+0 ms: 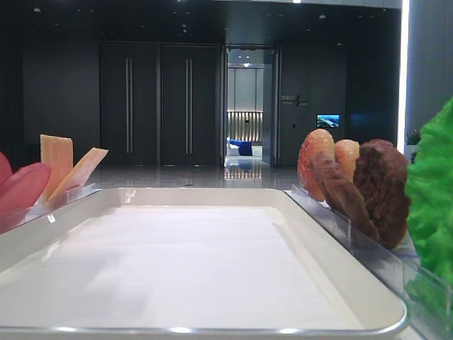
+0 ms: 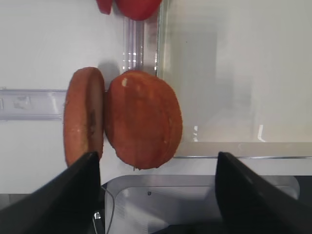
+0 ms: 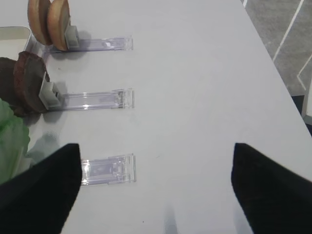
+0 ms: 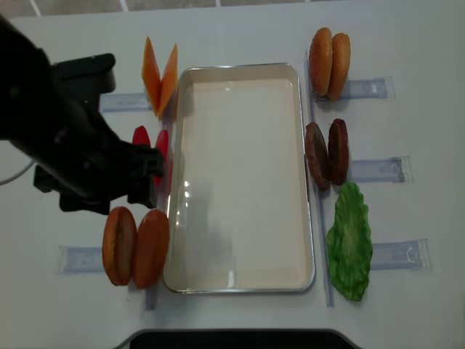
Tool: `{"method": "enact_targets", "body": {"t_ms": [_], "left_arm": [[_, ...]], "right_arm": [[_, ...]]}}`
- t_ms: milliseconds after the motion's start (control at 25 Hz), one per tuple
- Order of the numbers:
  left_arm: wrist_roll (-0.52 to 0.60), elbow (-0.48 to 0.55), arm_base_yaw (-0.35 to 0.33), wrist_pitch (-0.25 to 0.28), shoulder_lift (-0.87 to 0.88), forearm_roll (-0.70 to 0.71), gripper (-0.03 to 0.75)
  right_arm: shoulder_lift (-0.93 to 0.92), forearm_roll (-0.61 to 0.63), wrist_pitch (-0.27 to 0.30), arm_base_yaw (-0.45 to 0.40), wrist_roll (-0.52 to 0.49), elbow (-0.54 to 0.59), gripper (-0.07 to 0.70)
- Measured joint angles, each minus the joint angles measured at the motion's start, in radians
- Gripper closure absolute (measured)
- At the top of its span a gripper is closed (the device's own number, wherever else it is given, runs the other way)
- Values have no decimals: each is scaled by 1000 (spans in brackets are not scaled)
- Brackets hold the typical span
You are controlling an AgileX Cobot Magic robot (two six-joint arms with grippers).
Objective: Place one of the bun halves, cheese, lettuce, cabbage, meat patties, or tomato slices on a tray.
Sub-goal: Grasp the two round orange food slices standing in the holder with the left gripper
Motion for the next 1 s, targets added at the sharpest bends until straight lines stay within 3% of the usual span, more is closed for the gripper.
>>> {"method": "enact_targets", "body": {"t_ms": [320,560,1000], "left_arm": [[-38,-17,-31,-8,177,-25,156],[-25,-18,-31,-43,248,-34,158],[-8,-18,-56,-15,327,-35,160]], "right_arm": [[0,0,0,0,0,0,40],[0,0,0,0,0,0,40],[0,0,0,0,0,0,40]]}}
